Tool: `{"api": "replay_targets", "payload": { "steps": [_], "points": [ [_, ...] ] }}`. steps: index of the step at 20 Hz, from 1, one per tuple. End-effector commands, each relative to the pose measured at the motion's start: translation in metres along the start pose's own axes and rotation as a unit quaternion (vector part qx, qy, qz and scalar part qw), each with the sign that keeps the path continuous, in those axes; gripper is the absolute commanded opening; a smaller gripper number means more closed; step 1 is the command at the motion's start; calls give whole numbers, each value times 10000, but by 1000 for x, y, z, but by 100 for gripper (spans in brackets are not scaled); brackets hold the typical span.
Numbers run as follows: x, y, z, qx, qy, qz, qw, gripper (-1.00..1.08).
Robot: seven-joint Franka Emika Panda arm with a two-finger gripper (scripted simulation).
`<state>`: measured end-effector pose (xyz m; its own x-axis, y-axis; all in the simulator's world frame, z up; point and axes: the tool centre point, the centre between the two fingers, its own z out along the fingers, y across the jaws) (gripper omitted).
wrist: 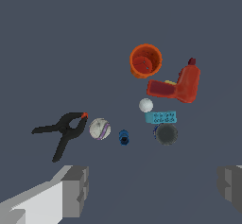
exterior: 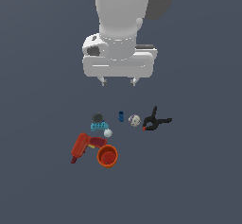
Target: Pick up a designated object from a clutter of objects.
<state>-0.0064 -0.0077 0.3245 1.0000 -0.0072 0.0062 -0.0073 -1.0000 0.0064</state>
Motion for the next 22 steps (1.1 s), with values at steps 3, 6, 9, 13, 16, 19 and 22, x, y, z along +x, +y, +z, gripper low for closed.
{"api": "replay_targets", "payload": {
  "steps": [3, 6, 9, 13, 16, 19, 22],
  "points": [
    [0, 2, 0, -4, -6, 1, 10000, 100],
    [-1, 11, 1, -23, -34, 2, 10000, 100],
    [-3, 21, 0, -45, -66, -9, 10000, 100],
    [-4, 23, -2, -52, -74, -19, 10000, 100],
    [-2, 22, 2, -45, -69, 3, 10000, 100],
    [2, 23, 10, -36, -68, 62, 10000, 100],
    [7, 25, 24, -23, -66, 155, 9999, 100]
  ]
}}
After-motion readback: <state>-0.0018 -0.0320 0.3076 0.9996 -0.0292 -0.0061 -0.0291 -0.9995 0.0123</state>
